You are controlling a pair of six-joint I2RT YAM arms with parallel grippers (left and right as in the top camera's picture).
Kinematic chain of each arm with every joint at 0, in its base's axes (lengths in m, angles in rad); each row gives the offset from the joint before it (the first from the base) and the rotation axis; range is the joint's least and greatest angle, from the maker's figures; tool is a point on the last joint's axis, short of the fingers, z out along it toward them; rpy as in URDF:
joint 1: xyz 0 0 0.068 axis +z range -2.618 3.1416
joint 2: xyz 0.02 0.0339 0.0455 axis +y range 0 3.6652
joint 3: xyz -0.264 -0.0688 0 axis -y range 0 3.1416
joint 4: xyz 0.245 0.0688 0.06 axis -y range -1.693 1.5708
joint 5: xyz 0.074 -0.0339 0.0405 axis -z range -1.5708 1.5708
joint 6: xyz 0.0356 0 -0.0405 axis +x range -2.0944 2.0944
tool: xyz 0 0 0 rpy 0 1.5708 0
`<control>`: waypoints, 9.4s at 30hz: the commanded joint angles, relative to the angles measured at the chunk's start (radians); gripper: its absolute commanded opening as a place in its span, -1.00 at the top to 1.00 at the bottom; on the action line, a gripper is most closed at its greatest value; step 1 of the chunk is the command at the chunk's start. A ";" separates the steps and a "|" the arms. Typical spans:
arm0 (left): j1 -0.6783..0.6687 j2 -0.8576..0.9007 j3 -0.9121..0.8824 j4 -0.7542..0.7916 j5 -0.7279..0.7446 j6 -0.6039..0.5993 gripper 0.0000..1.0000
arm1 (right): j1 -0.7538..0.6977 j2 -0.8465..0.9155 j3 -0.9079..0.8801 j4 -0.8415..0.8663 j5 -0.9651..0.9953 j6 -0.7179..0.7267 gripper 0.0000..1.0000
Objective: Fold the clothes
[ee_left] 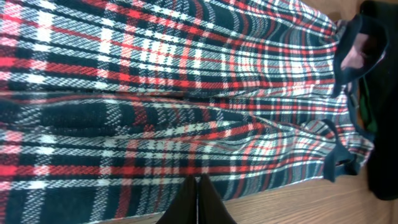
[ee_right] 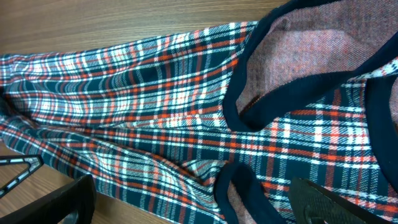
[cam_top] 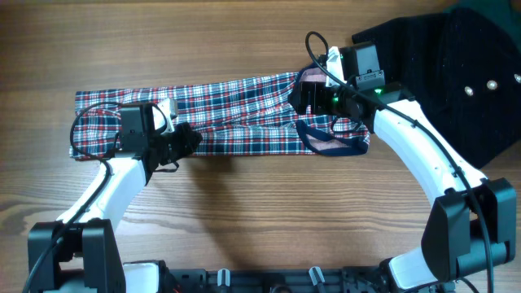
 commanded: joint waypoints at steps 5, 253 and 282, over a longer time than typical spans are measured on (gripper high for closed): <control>-0.004 0.089 0.006 0.045 -0.125 0.048 0.92 | -0.004 0.006 0.021 -0.004 0.019 0.014 -0.99; 0.254 -0.448 0.582 -0.400 -0.498 0.063 -0.46 | 0.544 0.348 0.444 0.384 -0.025 0.042 0.91; 0.253 -0.499 0.582 -0.510 -0.498 0.041 -0.44 | 0.558 0.420 0.462 0.566 -0.080 0.119 -0.99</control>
